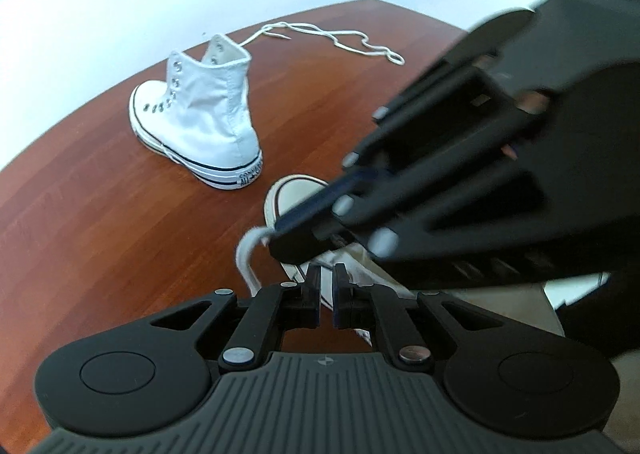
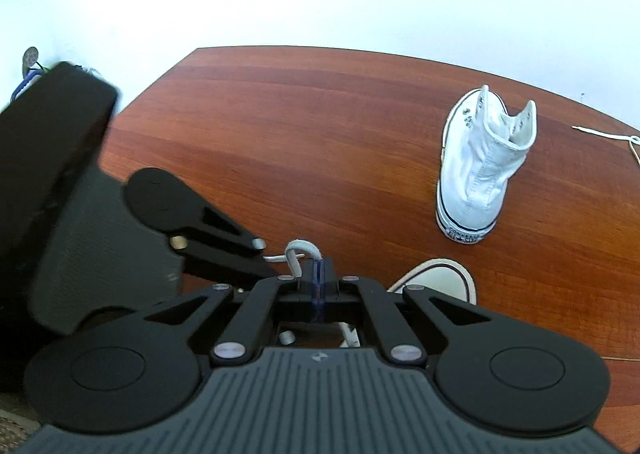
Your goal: Lace up shoes with both hands
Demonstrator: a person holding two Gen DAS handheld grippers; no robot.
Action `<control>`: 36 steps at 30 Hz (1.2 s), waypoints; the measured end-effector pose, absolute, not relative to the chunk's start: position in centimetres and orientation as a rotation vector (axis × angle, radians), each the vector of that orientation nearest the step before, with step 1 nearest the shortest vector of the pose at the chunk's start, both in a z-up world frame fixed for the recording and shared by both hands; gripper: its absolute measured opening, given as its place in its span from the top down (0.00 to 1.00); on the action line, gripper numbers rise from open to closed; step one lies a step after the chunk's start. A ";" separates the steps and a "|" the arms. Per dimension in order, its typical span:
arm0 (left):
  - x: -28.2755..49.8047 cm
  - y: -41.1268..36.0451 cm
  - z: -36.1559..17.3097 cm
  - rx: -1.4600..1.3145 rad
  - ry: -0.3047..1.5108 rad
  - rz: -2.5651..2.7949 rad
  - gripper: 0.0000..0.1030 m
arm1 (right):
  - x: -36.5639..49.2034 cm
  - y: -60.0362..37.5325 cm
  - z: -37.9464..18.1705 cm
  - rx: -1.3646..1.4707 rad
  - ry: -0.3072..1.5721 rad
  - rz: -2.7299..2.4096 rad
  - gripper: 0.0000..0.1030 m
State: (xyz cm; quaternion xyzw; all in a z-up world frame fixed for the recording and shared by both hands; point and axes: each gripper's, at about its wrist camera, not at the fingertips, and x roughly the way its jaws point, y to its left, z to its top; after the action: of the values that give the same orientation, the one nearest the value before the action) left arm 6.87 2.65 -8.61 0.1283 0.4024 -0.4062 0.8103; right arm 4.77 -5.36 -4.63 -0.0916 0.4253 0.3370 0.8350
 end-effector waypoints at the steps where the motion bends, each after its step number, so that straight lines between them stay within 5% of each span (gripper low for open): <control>1: 6.9 2.7 -8.6 0.272 0.855 -0.866 0.95 | 4.7 -5.4 -4.6 -0.192 0.901 0.714 0.99; 22: 6.3 5.1 -7.2 0.296 0.777 -0.792 1.00 | 3.8 -7.1 -5.4 -0.212 0.963 0.652 0.94; 24: 6.4 4.7 -7.1 0.302 0.780 -0.796 1.00 | 3.8 -7.1 -5.7 -0.224 0.972 0.649 0.82; 25: 6.4 4.8 -7.1 0.302 0.783 -0.801 1.00 | 3.8 -7.0 -5.7 -0.226 0.972 0.648 0.66; 36: 6.6 5.4 -7.5 0.286 0.814 -0.771 0.99 | 4.9 -5.6 -7.1 -0.325 0.997 0.680 0.69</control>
State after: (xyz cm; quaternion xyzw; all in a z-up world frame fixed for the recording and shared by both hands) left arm 6.56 5.43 -7.48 0.1350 0.3849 -0.3643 0.8372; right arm 4.94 -5.60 -7.13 -0.1523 0.4667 0.3185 0.8109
